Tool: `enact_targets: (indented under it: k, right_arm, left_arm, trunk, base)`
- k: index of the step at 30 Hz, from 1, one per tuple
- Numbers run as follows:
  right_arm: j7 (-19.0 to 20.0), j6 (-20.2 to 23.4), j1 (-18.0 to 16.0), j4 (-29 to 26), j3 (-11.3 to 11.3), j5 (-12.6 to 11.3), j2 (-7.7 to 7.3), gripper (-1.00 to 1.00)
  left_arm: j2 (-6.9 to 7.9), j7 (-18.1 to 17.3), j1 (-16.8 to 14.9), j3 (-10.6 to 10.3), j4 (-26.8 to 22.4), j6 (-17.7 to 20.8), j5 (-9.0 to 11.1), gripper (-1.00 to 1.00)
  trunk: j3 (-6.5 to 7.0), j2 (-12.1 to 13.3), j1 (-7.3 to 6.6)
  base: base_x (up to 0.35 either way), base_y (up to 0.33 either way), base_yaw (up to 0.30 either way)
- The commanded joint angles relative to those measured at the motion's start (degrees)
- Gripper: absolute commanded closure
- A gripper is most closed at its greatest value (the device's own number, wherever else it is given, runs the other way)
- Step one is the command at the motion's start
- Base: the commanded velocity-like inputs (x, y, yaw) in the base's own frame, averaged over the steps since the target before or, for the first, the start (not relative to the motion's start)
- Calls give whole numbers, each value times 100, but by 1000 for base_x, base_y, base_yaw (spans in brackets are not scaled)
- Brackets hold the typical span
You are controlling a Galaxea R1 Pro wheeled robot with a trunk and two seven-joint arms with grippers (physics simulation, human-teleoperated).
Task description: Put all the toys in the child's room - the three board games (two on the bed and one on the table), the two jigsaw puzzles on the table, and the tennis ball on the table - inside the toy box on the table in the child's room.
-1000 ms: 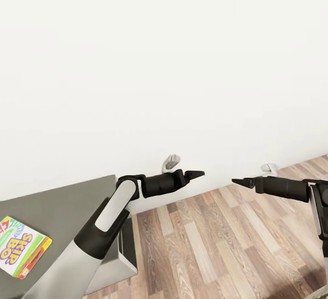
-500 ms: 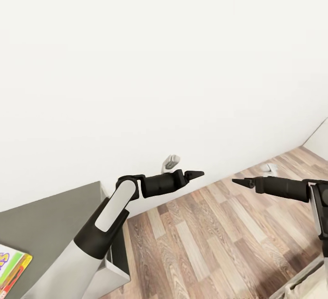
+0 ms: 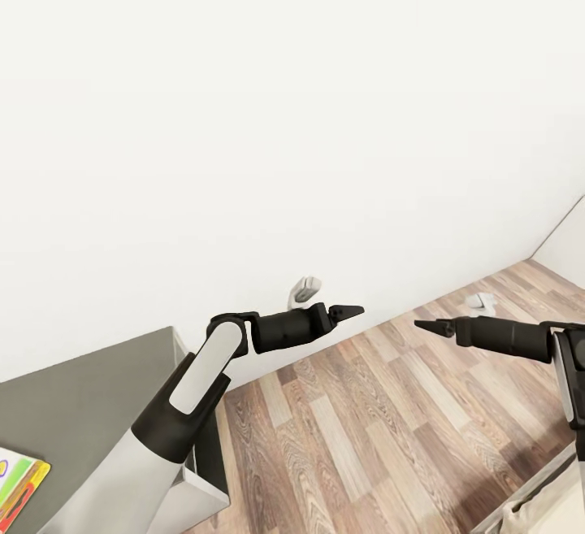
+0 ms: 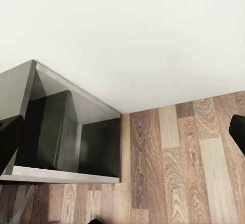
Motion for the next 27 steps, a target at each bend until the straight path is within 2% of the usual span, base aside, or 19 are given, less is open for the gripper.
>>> enact_targets:
  k: [1,20,27]
  right_arm:
    - [59,39,-7,-4,-6,58,1,-100]
    - [62,39,-8,71,-9,34,7,-100]
    - [55,39,-30,85,-13,31,63,-100]
  left_arm:
    - [-1,58,-5,1,-5,15,61,-100]
    - [-1,64,-5,1,-5,19,-33,-100]
    - [-4,65,-5,1,5,19,-53,-100]
  trunk:
    - [-10,-11,3]
    - [-8,-11,3]
    - [-3,-11,3]
  base:
    - [0,0,-18]
    - [0,0,-6]
    - [0,0,-99]
